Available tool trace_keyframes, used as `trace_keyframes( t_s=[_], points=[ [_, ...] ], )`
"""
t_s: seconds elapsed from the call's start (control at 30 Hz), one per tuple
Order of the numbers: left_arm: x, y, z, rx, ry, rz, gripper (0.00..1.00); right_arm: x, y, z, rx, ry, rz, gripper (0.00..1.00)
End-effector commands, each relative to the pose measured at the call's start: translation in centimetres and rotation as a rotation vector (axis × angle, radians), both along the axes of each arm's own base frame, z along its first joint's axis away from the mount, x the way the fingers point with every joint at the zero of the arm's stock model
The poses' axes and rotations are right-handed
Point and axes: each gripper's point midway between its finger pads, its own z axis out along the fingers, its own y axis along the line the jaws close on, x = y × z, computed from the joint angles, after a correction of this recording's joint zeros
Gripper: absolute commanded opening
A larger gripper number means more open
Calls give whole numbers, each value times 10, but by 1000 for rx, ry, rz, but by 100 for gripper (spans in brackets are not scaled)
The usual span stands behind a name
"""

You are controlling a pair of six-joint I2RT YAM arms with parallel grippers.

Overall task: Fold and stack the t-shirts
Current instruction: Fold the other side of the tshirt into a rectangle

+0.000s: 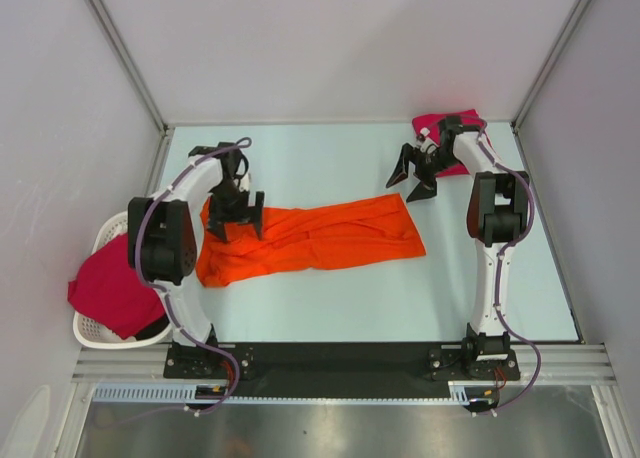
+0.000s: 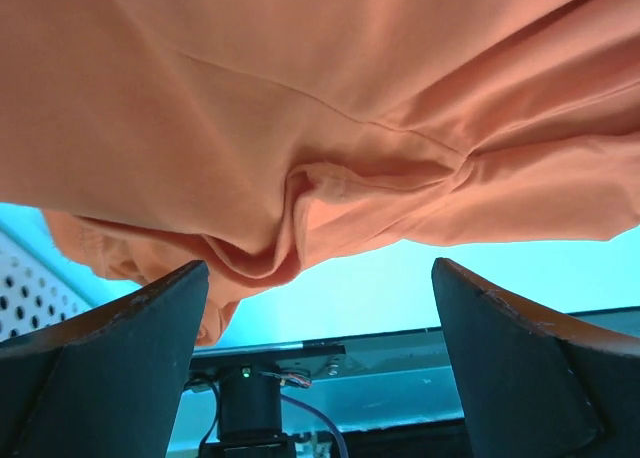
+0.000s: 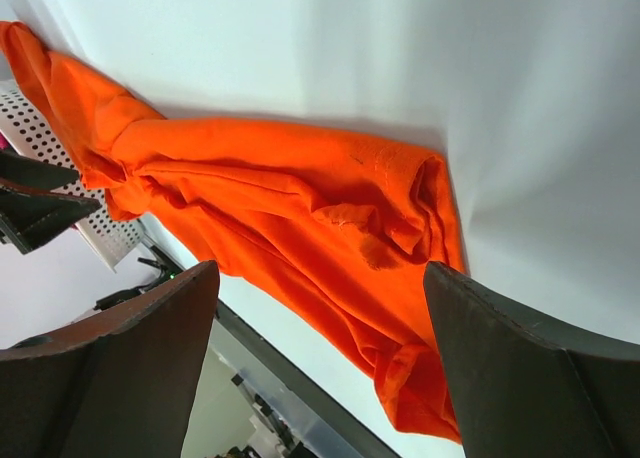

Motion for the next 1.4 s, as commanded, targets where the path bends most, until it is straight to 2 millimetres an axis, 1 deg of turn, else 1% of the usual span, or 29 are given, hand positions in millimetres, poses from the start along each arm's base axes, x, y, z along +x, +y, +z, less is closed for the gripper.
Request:
trace_keyframes(
  t_s=[0.0,0.03,0.13,0.2,0.23,0.27,0.3,0.33,0.4,0.47,0.5,0.57,0.6,0.7,0.8,0.9,0.97,1.0,1.03,1.1,1.17,1.23,1.3,1.37],
  points=[
    [31,-1,34,47,-159,-11,99,13,6,47,26,-109,-4,88],
    [35,-2,42,41,-195,-10,99,14,6,52,28,-123,-3,87],
    [50,-8,57,5,-278,-2,100,20,10,60,34,-153,-5,85],
    [61,-10,62,-9,-314,16,98,23,12,59,41,-145,-12,83],
    [64,-8,56,-12,-293,23,98,25,14,60,43,-150,-13,82],
    [67,-6,54,-7,-283,31,97,26,13,55,43,-133,-15,82],
    [70,-4,54,-5,-277,34,95,26,17,55,50,-132,-9,81],
    [73,1,45,1,-247,41,95,28,17,57,49,-137,-10,80],
    [78,7,43,10,-240,46,94,26,19,49,37,-107,-7,78],
    [82,15,35,20,-223,59,93,25,20,49,27,-93,0,77],
    [82,19,32,27,-213,64,93,25,19,42,8,-76,0,77],
    [78,22,21,24,-165,67,94,22,15,38,-18,-54,1,77],
    [75,22,11,20,-134,67,94,20,15,31,-29,-32,0,76],
    [65,20,-1,11,-75,62,94,12,10,20,-65,17,-1,73],
    [66,19,-3,1,-87,62,95,3,7,13,-90,49,7,70],
    [67,18,-4,-3,-81,54,96,-4,7,12,-98,62,15,65],
    [65,18,-9,-1,-59,51,96,-10,6,12,-96,78,18,62],
    [65,18,-11,-1,-54,51,96,-13,7,13,-90,81,23,61],
    [64,18,-11,-2,-51,51,96,-18,7,9,-85,101,23,61],
    [65,19,-12,1,-56,51,96,-22,8,12,-84,97,29,58],
    [63,19,-12,2,-53,49,97,-27,6,8,-91,112,29,58],
    [63,19,-14,1,-51,49,97,-30,6,1,-96,121,34,58],
    [64,18,-13,-1,-55,46,97,-29,7,-1,-99,115,37,57],
    [65,18,-12,-3,-61,46,97,-23,8,0,-96,103,32,57]
  ],
)
